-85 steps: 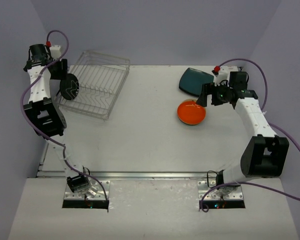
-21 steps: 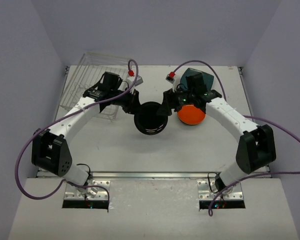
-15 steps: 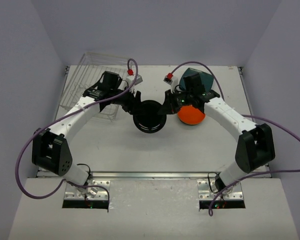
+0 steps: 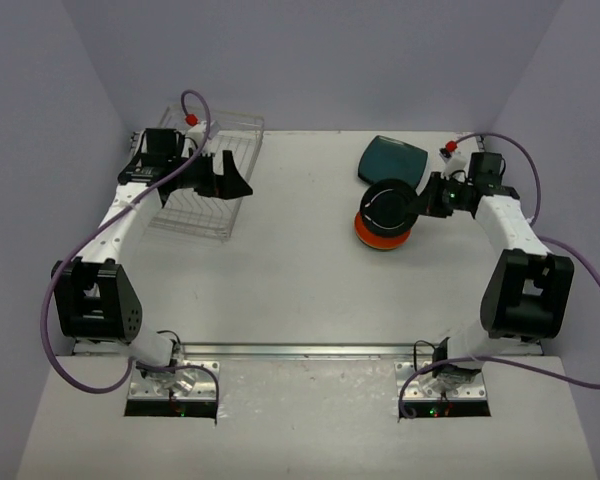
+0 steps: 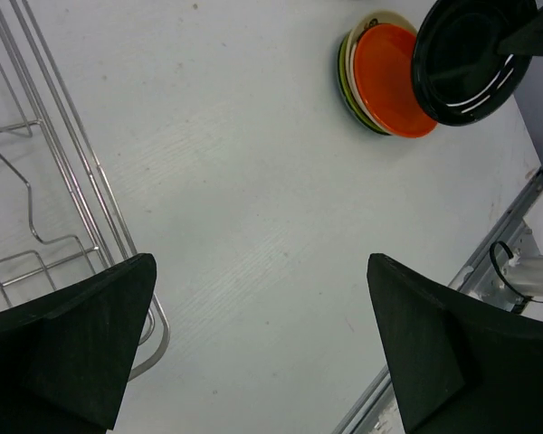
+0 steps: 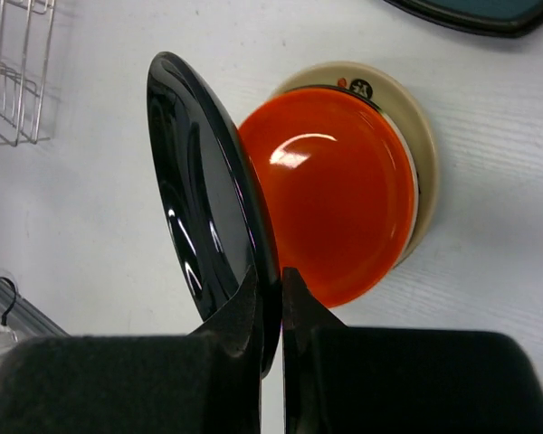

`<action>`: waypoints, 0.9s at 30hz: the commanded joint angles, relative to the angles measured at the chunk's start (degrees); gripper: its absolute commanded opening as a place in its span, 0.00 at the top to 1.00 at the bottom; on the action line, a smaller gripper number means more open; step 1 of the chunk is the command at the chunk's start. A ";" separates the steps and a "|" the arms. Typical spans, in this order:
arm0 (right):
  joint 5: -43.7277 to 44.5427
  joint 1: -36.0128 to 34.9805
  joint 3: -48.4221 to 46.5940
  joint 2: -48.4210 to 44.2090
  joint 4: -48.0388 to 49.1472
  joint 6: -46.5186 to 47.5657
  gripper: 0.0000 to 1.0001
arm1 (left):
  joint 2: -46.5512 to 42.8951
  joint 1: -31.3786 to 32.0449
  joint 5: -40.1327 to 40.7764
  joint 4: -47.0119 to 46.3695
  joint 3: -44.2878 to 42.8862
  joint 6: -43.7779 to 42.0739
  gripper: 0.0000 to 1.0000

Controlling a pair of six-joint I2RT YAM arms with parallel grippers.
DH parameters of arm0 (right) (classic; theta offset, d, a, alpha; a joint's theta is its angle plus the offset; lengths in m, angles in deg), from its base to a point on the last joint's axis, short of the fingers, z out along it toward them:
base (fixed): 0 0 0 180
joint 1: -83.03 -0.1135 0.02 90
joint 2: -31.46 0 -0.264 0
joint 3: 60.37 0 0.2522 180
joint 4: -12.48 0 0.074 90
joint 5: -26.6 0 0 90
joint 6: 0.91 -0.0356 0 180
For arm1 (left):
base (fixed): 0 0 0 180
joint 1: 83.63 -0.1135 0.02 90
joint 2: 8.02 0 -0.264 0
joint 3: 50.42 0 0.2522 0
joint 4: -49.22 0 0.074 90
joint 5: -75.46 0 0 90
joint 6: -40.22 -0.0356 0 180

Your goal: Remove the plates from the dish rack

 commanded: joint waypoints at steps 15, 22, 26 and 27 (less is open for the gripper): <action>2.31 1.58 -10.27 4.23 -6.64 4.55 0.01 | -2.57 1.34 12.62 1.07 -3.99 -2.15 0.00; 11.02 1.58 1.11 -12.50 3.32 7.80 0.01 | -7.14 1.17 19.35 -1.42 1.00 -4.84 0.00; 20.92 1.55 14.04 -21.77 12.84 13.67 0.01 | -11.52 0.81 26.96 -5.03 7.42 -6.27 0.00; 23.13 1.55 17.44 -23.91 14.35 14.11 0.01 | -13.31 0.78 28.68 -6.32 9.16 -6.56 0.00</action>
